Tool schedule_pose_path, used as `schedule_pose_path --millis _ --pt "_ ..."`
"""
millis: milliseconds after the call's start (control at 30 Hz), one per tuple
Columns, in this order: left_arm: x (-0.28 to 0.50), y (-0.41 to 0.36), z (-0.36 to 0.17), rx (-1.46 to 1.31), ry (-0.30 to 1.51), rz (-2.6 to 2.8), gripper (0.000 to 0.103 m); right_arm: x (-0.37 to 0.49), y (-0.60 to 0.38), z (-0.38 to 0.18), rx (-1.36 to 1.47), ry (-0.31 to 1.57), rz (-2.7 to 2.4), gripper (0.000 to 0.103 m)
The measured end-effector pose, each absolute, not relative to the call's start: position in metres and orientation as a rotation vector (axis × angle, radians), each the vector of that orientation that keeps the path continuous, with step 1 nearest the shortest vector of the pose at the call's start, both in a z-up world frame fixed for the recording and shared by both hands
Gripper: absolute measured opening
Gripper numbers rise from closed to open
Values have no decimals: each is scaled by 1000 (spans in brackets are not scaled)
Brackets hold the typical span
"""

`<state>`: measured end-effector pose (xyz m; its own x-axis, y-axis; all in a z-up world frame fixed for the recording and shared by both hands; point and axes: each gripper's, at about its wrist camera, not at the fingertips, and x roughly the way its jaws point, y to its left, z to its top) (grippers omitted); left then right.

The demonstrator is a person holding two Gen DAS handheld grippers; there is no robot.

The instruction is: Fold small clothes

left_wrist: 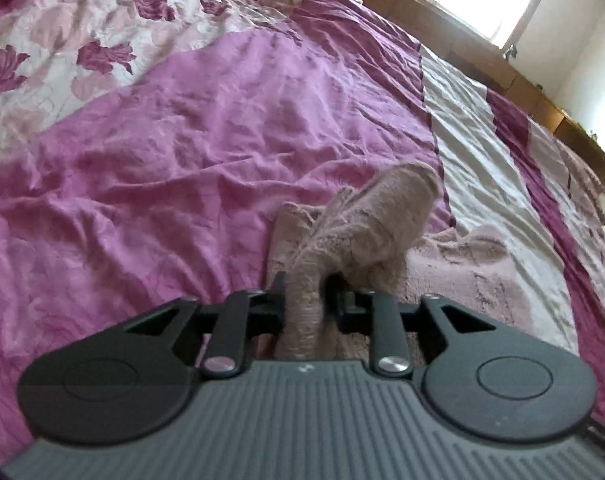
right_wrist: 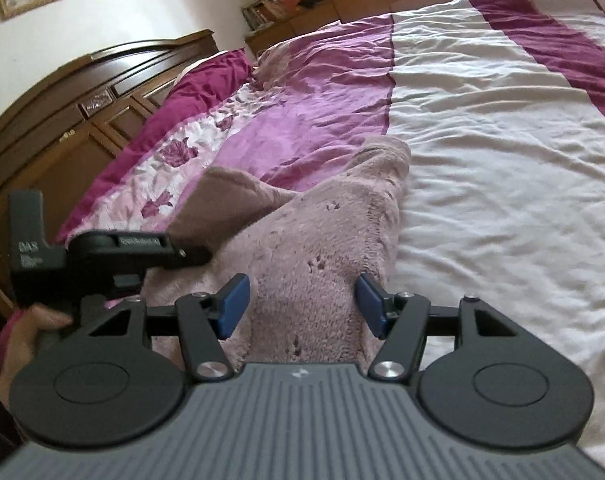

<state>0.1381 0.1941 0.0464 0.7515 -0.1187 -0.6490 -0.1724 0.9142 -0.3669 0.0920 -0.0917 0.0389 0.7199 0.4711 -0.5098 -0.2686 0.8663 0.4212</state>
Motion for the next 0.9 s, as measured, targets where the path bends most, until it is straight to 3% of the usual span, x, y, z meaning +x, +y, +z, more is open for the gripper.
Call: schedule_pose_path --millis 67,433,567,900 --pt "137 194 48 -408 731 47 48 94 -94 37 352 655 413 67" --pt "119 204 57 -433 759 22 50 95 -105 34 411 662 406 67" --pt "104 202 64 -396 794 -30 61 93 -110 35 439 688 391 67" --pt "76 198 54 -214 931 -121 65 73 -99 22 319 818 404 67"
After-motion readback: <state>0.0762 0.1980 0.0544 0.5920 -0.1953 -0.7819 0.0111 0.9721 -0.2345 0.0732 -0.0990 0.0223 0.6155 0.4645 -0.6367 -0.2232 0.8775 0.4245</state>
